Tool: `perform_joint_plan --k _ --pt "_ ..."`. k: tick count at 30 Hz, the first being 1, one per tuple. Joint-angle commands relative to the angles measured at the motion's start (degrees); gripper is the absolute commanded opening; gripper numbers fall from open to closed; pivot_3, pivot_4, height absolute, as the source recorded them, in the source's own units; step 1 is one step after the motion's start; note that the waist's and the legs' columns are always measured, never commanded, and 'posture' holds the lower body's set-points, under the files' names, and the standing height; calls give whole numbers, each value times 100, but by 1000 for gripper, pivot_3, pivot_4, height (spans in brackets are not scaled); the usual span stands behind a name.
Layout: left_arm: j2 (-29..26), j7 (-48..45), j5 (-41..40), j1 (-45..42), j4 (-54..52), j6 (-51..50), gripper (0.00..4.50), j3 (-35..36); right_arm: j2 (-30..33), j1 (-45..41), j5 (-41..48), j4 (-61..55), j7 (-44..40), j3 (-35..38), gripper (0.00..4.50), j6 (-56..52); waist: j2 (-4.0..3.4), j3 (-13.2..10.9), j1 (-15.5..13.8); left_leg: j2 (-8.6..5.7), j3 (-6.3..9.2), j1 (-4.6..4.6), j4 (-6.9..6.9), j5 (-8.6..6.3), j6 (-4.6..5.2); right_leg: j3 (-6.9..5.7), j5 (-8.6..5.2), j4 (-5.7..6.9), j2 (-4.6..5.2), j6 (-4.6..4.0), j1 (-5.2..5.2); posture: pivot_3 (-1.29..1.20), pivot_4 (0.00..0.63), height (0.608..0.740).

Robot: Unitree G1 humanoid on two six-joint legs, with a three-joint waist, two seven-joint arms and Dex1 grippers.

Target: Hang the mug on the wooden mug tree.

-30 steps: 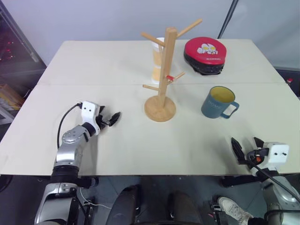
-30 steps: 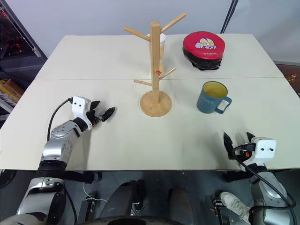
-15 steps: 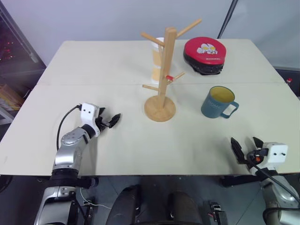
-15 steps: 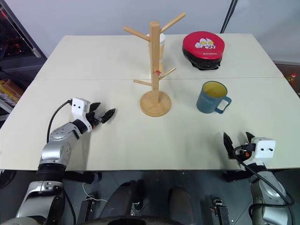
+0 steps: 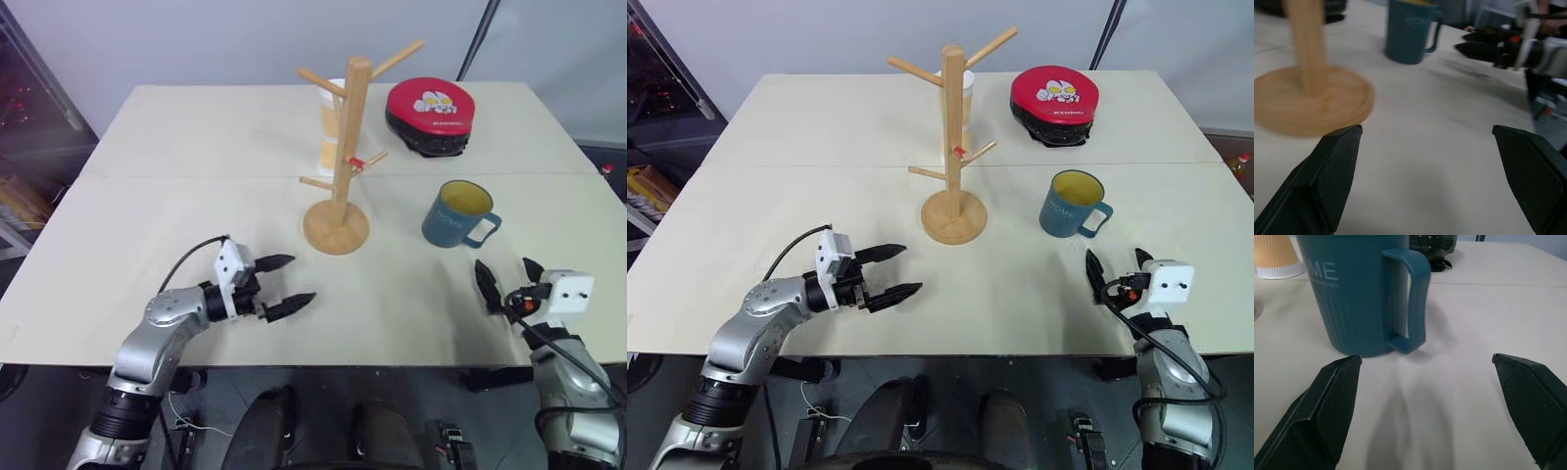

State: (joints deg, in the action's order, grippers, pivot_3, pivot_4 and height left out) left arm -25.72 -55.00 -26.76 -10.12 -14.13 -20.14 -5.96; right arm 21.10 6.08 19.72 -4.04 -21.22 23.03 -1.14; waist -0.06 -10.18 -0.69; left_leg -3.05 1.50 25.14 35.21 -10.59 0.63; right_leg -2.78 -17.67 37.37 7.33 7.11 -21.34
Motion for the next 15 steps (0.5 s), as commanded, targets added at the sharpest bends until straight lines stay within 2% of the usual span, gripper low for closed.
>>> perform_joint_plan --k 1,15 --pt "44 -68 -58 -230 -324 -62 4500 -224 -12 -319 -171 203 152 -43 4440 204 -1 0 10 0 0 0 1 0 0 0 0 0 -4 0 0 0 150 740" --pt "175 144 -34 -503 -384 -106 4500 -403 5 -1135 -666 1028 651 -225 4440 494 -2 0 15 0 -1 0 2 1 1 -1 2 1 -13 2 2 0 150 740"
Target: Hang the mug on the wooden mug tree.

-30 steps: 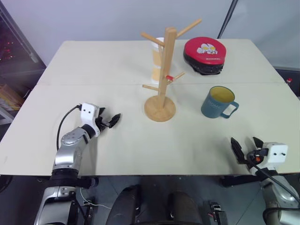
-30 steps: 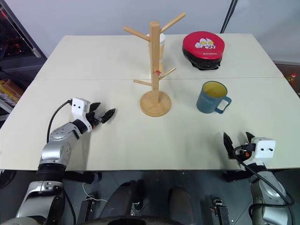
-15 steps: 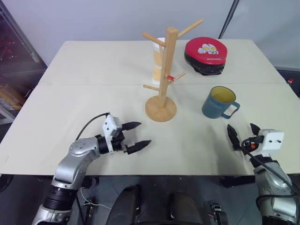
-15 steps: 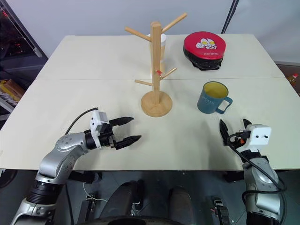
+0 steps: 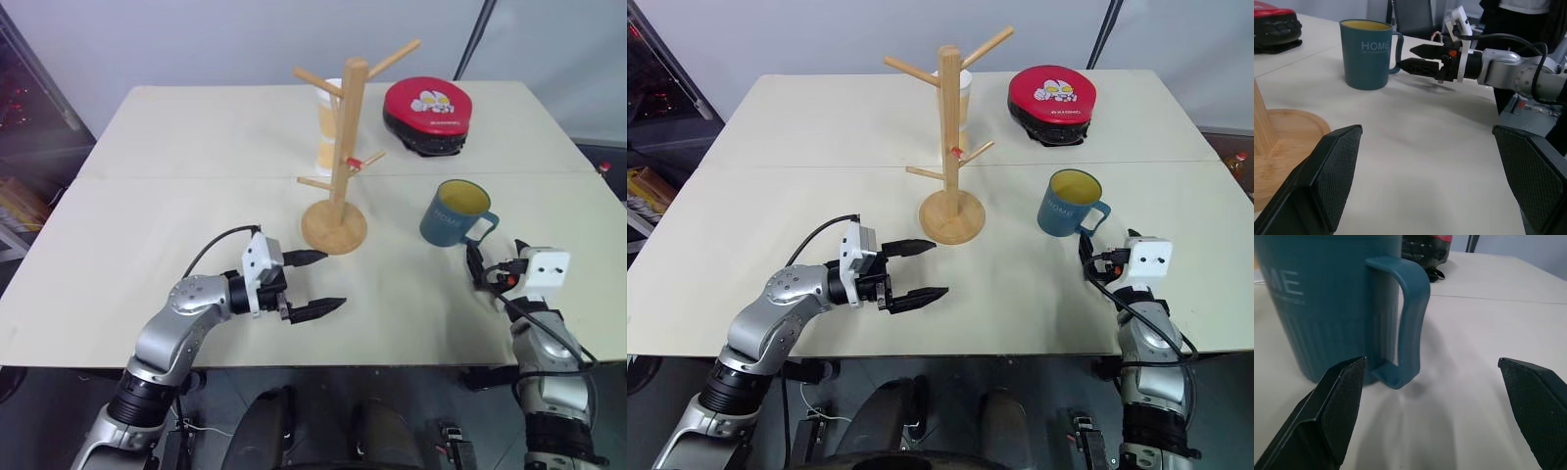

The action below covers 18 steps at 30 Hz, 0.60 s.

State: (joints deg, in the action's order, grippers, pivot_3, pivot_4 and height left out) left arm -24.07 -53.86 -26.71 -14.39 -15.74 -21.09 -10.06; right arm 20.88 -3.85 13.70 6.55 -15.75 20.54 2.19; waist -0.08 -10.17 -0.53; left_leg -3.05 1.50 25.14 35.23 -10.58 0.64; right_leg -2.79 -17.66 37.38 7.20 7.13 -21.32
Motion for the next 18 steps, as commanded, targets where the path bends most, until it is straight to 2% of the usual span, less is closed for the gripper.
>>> perform_joint_plan --k 1,18 --pt "6 39 -45 -63 -248 -15 4500 1 28 -188 -102 3 153 21 4440 163 0 0 0 0 0 0 0 0 0 0 0 0 0 0 0 0 150 740" --pt "12 148 -70 -18 -422 -70 4500 10 5 -620 -588 175 763 -147 4440 32 0 0 16 0 0 0 0 0 0 0 0 2 -3 0 -1 0 150 740"
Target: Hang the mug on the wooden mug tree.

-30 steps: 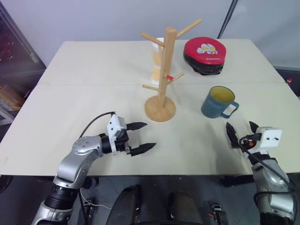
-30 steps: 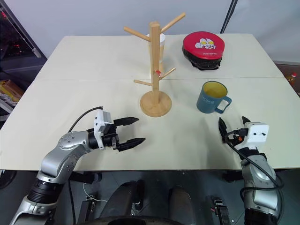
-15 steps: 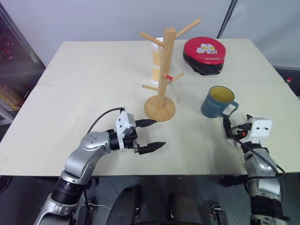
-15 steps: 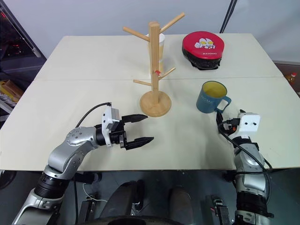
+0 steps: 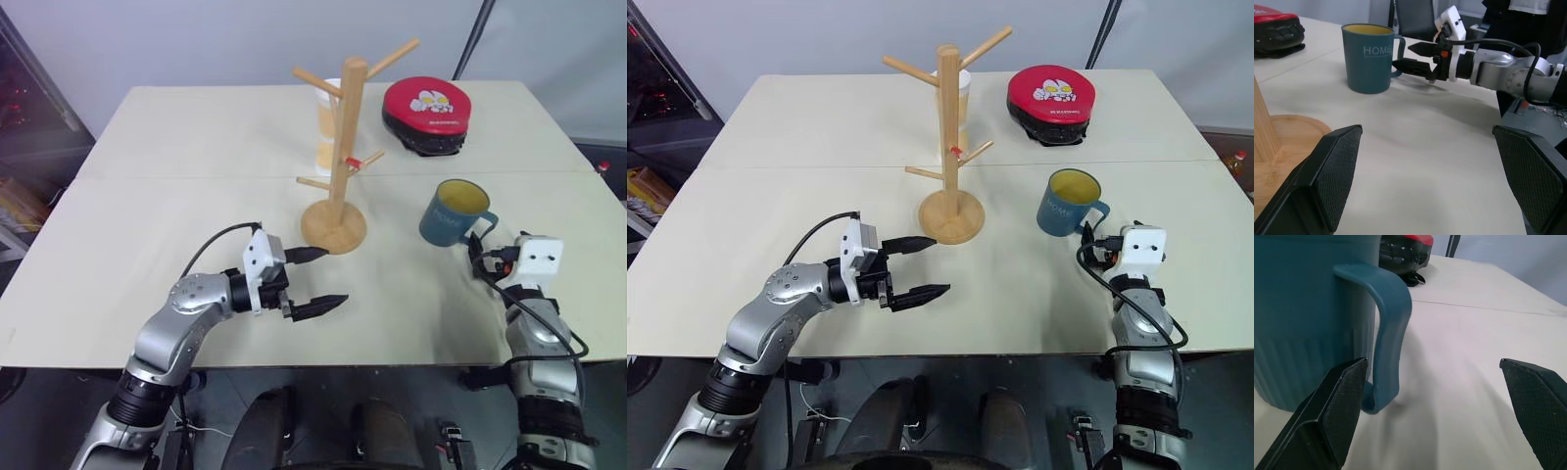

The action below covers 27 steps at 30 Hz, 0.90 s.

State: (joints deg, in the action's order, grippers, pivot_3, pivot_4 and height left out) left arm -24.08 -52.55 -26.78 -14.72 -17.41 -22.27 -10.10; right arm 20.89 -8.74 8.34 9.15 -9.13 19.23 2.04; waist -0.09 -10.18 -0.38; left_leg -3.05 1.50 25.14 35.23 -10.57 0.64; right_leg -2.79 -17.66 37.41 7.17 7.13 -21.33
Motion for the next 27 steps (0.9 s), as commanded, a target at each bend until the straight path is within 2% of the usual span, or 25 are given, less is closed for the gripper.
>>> perform_joint_plan --k 1,9,12,17,19,25,27 --pt "24 26 -56 3 -242 52 4500 7 0 -174 -75 -58 127 -36 4440 28 0 0 1 0 0 0 0 0 0 0 0 0 0 0 0 0 150 740" --pt "78 -2 30 -49 -30 178 4500 -2 -13 -414 -106 129 239 -146 4440 -197 0 0 8 0 0 0 0 0 0 -2 0 1 -1 0 0 0 150 740" --pt "68 -32 71 45 5 294 4500 -2 -31 -477 -47 173 192 -182 3676 -278 0 0 16 0 0 0 0 0 0 -3 0 2 -2 0 0 0 150 740" --pt "38 -92 99 136 57 438 4500 37 -43 -537 31 207 98 -245 956 -367 0 0 14 1 0 0 1 0 0 -3 0 3 -2 0 -1 0 150 740" --pt "35 -113 114 145 102 492 4500 44 -55 -551 54 204 72 -263 51 -387 0 0 15 1 0 0 1 0 0 -3 0 3 -2 0 0 0 150 740" --pt "28 -128 163 192 198 638 4500 52 -39 -474 62 -103 -15 -328 51 -491 -1 0 16 2 0 -1 1 0 0 -2 0 3 -3 0 0 0 150 740" --pt "2 -71 186 195 312 724 4500 183 393 -116 -336 -845 -479 -725 51 -462 -4 -2 10 2 0 -1 0 0 0 -2 0 3 -3 0 -1 0 150 740"
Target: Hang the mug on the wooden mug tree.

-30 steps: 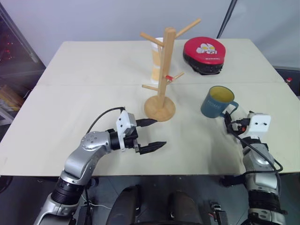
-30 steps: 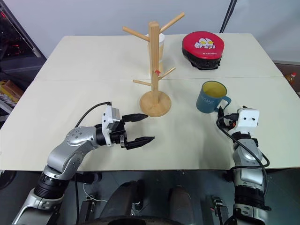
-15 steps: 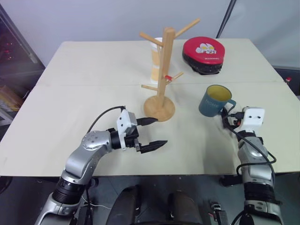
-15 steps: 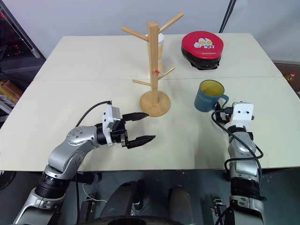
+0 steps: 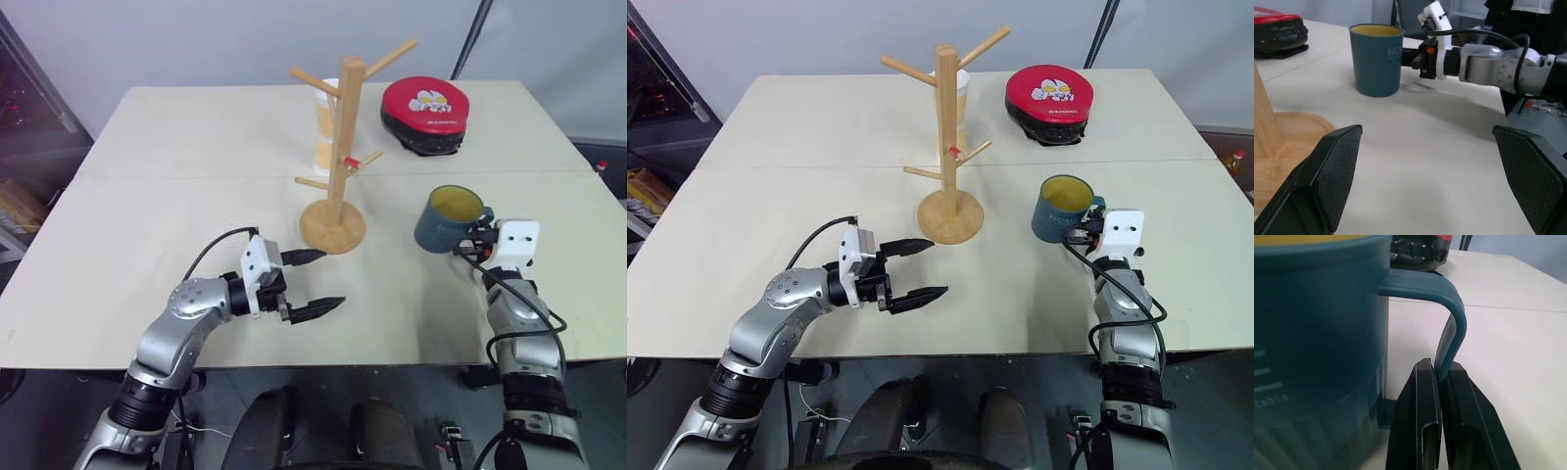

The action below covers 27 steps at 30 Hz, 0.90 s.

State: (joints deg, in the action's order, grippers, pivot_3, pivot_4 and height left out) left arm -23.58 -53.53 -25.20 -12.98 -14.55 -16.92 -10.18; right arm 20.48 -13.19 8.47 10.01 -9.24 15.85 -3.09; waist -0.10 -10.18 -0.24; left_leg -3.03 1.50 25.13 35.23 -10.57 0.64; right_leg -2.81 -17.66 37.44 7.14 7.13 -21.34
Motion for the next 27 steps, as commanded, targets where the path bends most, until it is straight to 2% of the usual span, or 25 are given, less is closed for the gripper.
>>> perform_joint_plan --k 1,3,5,9,18,27 --pt "-66 45 33 15 84 225 4500 255 651 490 -548 -1274 -686 -582 51 72 -8 -2 -10 0 0 0 -1 0 0 0 0 0 0 0 -1 0 150 740" --pt "-104 86 3 -15 228 292 4500 439 1240 797 -944 -2054 -1203 -971 51 190 -8 -2 -4 -1 -1 1 0 -1 1 3 0 -1 0 1 -2 0 150 740" --pt "-179 98 -58 -4 276 328 4500 632 1655 846 -838 -2900 -1660 -1101 51 -32 -8 -2 17 2 -1 0 0 -1 1 2 0 0 -3 1 -3 0 150 740" --pt "-249 96 -90 -116 380 353 4500 830 1995 320 -683 -3776 -2051 -1191 51 -857 -5 -4 57 9 0 0 3 -1 1 3 0 0 -7 -1 -3 0 150 740" --pt "-274 209 -216 -384 368 230 4500 1114 2172 -1147 -905 -3913 -2506 -1773 51 -1894 6 -10 -36 7 2 11 4 -1 0 0 1 -10 -4 -1 -7 0 150 740" --pt "-393 420 -448 -384 22 -56 4500 1389 2026 -1832 -1001 -3825 -2686 -2119 51 -2133 7 -10 -34 5 2 13 4 -1 0 -1 2 -12 -1 -1 -8 0 150 740"
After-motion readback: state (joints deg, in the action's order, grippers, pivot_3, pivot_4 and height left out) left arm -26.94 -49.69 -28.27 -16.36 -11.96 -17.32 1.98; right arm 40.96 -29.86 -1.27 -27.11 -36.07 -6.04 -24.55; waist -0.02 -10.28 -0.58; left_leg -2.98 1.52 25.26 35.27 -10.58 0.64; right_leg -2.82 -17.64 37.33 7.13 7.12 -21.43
